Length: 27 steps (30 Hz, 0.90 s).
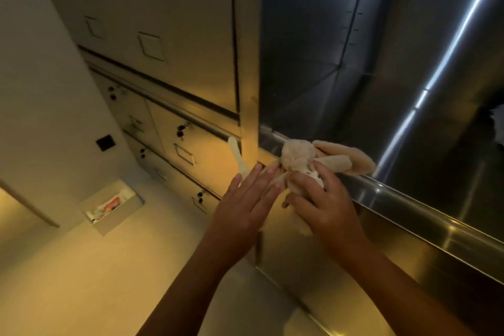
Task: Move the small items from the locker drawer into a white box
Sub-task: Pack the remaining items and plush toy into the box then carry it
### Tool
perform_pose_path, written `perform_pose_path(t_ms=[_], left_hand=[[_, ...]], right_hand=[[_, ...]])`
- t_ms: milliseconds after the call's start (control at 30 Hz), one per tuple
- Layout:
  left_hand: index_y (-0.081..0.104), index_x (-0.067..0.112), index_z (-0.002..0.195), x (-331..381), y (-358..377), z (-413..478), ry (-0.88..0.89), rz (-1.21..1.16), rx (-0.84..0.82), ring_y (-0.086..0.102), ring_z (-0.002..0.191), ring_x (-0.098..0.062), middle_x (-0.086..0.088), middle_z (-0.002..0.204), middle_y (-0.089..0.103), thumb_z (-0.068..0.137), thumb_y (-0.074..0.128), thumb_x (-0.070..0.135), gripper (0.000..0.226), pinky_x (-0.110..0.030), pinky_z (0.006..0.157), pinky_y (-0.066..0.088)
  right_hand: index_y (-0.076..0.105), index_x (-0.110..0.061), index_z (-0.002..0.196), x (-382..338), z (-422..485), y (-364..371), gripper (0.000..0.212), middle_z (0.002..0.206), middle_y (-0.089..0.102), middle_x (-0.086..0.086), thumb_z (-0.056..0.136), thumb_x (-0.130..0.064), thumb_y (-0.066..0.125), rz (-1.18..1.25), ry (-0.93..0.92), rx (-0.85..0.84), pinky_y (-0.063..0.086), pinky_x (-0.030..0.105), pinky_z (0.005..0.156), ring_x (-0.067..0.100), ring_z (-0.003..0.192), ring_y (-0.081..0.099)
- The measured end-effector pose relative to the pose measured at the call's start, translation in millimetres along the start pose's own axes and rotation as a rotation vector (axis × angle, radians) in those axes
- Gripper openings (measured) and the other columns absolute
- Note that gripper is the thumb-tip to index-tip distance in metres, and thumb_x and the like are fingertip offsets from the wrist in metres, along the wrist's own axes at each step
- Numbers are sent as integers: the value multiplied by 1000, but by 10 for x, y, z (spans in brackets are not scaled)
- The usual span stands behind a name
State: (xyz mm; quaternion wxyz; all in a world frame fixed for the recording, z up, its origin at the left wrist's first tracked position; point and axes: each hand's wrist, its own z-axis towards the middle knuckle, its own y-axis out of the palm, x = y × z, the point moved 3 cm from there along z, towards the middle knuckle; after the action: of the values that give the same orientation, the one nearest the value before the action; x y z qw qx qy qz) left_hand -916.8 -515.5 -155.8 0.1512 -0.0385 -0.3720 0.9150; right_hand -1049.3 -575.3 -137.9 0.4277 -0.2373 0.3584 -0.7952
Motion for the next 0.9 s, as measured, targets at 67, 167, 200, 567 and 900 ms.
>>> perform_pose_path(t_ms=[67,167,200,567,900], left_hand=[[41,7,123,-213,-199,-156,-23,22,-4,38,121,-41,-22,127,52,83,37,5,40,-61,93,28],[40,7,124,-519,-459,-406,-86,25,-13,38,122,-41,-19,131,45,82,36,1,42,-61,93,32],[40,7,124,-580,-520,-466,-104,37,-24,39,122,-41,-20,131,45,82,36,0,43,-60,92,35],[42,5,127,-1670,-1547,-1488,-254,152,-49,37,126,-35,-16,135,40,81,42,-1,46,-55,99,28],[56,-4,119,-2362,-2009,-2046,-417,205,-90,40,123,-38,-21,130,50,70,61,-8,50,-58,93,36]], right_hand=[[70,0,89,-230,146,90,28,117,57,21,66,-16,77,9,-48,35,46,56,83,46,112,49],[71,-1,88,-617,390,241,21,114,61,21,71,-13,68,54,-87,35,47,55,83,44,113,48],[72,-1,87,-697,453,277,20,112,64,21,73,-14,65,75,-79,0,49,55,83,46,112,51],[71,-1,78,-2242,1215,917,13,102,68,19,67,-8,74,219,-208,115,48,50,79,49,102,56],[71,-2,80,-3074,1724,1445,16,108,66,18,72,-16,67,326,-292,68,51,54,78,47,108,53]])
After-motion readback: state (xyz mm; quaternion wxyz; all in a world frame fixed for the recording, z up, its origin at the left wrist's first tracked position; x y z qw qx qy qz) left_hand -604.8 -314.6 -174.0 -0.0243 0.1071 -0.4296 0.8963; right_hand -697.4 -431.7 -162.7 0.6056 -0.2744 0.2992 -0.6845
